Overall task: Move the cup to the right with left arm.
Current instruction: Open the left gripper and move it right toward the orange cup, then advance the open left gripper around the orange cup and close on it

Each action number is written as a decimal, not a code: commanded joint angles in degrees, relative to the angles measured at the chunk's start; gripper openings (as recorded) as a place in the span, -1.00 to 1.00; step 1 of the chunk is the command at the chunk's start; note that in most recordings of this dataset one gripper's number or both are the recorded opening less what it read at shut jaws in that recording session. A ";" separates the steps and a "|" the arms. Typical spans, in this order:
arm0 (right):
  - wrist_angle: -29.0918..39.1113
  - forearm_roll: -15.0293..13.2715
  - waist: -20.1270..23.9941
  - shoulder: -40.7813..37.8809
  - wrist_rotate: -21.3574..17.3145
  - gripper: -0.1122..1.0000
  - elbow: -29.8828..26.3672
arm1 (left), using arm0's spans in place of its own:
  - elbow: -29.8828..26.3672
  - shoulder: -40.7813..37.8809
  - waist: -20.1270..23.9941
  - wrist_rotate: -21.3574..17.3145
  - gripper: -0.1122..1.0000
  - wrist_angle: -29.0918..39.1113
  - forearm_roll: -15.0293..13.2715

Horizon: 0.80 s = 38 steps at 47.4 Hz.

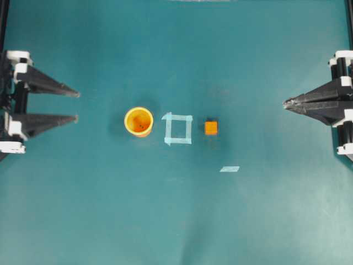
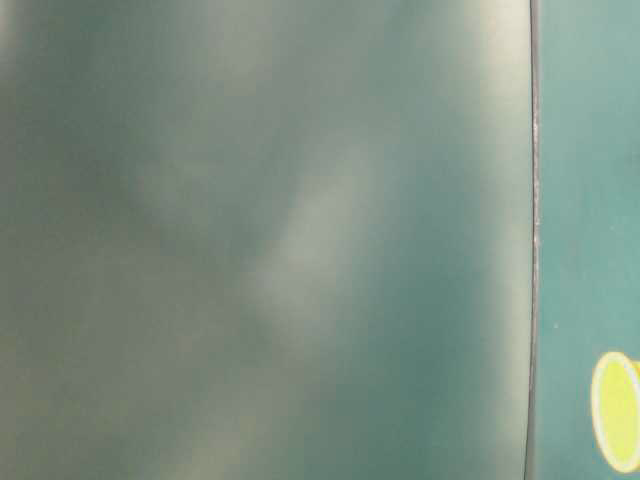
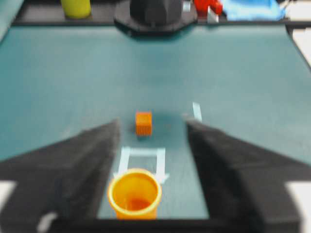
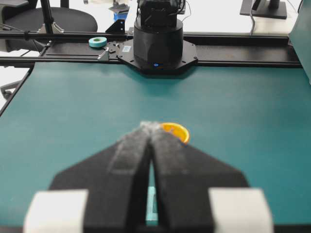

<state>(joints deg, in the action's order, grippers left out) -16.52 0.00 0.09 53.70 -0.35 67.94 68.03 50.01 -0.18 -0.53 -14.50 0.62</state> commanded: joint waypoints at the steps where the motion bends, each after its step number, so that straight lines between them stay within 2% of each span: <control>1: -0.18 0.09 0.09 -0.18 0.00 -0.82 -1.76 | 0.09 -2.11 -0.09 -0.09 0.36 -2.72 0.09; 5: 0.00 0.00 0.09 -0.18 0.09 -0.82 -1.76 | 1.14 -4.75 -0.09 0.00 0.48 -6.77 0.18; 15: 0.97 -0.09 0.09 0.09 0.18 -0.82 -2.02 | 4.13 -14.24 -0.09 -0.09 0.47 -20.13 0.18; 31: 3.08 -0.18 0.09 1.58 0.35 -0.82 -2.64 | 5.10 -30.85 -0.09 -0.26 0.52 -32.17 0.18; 38: 4.04 -0.26 0.09 2.20 0.62 -0.82 -2.81 | 5.19 -38.67 -0.09 -1.05 0.52 -39.73 0.18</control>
<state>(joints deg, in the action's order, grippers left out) -12.74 -0.09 0.09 55.72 0.18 66.97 73.56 14.41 -0.26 -1.32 -50.36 0.62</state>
